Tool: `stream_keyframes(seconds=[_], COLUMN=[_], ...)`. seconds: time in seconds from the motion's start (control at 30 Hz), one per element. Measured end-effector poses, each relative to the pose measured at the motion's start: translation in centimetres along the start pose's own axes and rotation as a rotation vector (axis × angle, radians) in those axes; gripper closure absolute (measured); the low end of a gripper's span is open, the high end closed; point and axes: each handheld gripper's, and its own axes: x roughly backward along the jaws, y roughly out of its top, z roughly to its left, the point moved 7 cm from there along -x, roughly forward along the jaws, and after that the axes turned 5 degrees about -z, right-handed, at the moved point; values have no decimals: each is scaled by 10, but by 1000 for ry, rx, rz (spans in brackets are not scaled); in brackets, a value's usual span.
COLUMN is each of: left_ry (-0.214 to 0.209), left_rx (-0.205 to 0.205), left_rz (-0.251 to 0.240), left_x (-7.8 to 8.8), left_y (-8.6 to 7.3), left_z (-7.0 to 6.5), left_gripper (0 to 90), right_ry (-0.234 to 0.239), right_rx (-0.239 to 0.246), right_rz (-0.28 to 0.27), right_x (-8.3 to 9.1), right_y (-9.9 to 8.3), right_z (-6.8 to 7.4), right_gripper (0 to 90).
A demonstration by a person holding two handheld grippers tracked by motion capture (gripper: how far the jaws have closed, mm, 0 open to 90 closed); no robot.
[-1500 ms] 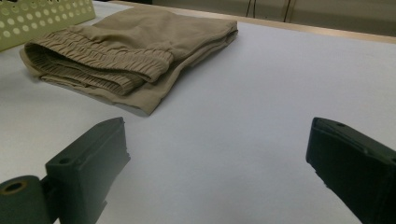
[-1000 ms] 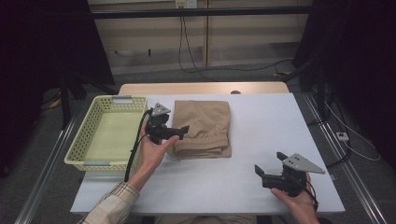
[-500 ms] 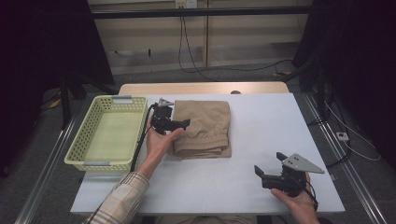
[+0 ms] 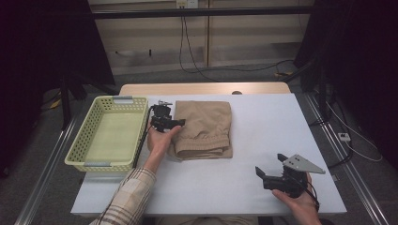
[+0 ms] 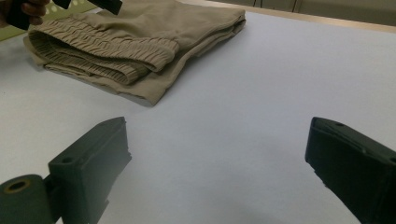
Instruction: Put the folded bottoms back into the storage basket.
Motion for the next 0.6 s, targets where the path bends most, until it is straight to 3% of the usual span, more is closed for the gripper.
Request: stream_keyframes(seconds=[0.17,0.23,0.3,0.4,0.47,0.5,0.6], left_ry=[60,57,13,11,-14,-39,-68], left_rx=[21,39,44,50,83,108,114], left_rz=[20,24,69,66,78,94,111], left_x=[0,-2,-6,-7,-6,-5,-4], left_y=[-2,-4,-10,-10,-10,-11,-12], left_z=[14,15,11,10,9,8,5], left_gripper=[395,421,443,479,499,558,591], right_ry=[1,0,2,1,1,8,12], right_rx=[6,3,9,6,5,5,5], right_rz=[0,2,2,4,4,8,12], right_x=[0,0,0,-1,-1,-1,-1], right_y=[0,0,0,-1,-1,-1,-2], right_z=[0,0,0,0,0,1,2], right_gripper=[73,73,73,73,73,75,78])
